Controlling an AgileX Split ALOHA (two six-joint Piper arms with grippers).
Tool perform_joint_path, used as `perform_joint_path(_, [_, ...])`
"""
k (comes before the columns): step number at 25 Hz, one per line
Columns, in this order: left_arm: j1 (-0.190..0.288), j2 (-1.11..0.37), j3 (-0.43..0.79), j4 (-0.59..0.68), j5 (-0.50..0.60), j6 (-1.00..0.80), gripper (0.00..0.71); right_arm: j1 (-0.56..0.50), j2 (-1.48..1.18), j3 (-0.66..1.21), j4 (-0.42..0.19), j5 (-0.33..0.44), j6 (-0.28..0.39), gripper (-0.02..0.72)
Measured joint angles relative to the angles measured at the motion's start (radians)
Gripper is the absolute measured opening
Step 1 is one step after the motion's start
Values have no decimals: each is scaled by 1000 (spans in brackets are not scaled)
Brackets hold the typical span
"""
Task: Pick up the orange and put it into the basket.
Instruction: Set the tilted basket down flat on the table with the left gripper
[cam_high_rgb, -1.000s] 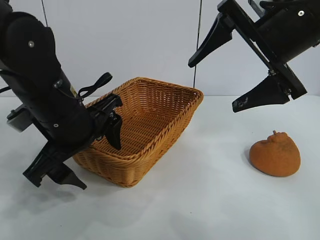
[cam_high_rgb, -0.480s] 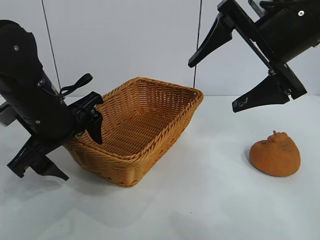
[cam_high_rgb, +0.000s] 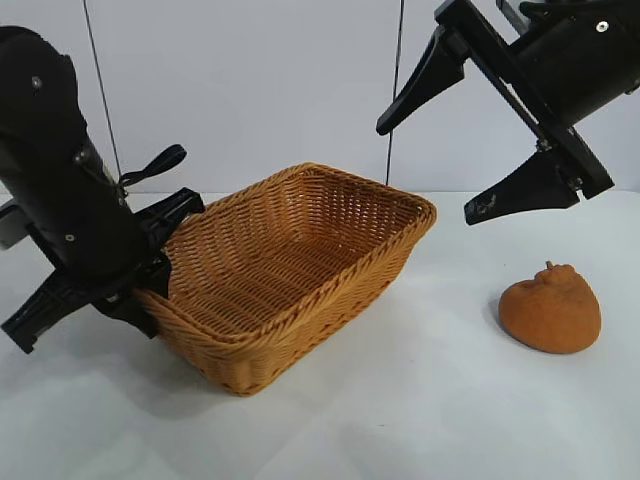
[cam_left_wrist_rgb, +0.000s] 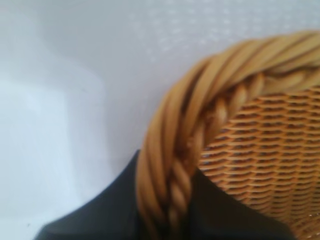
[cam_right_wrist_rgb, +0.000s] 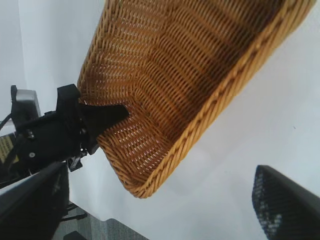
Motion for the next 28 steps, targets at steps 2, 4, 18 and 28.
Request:
perform_joint_path(2, [36, 12, -48, -60, 40, 111, 90, 0, 0, 0, -1, 0, 0, 683])
perform_joint_path(4, [71, 31, -77, -129, 80, 224, 90, 0, 0, 0, -1, 0, 0, 683])
perform_joint_path(18, [68, 86, -184, -218, 328, 832, 90, 0, 0, 0, -6, 19, 0, 683])
perform_joint_path(28, [53, 172, -184, -221, 254, 857, 90, 0, 0, 0, -9, 39, 0, 683])
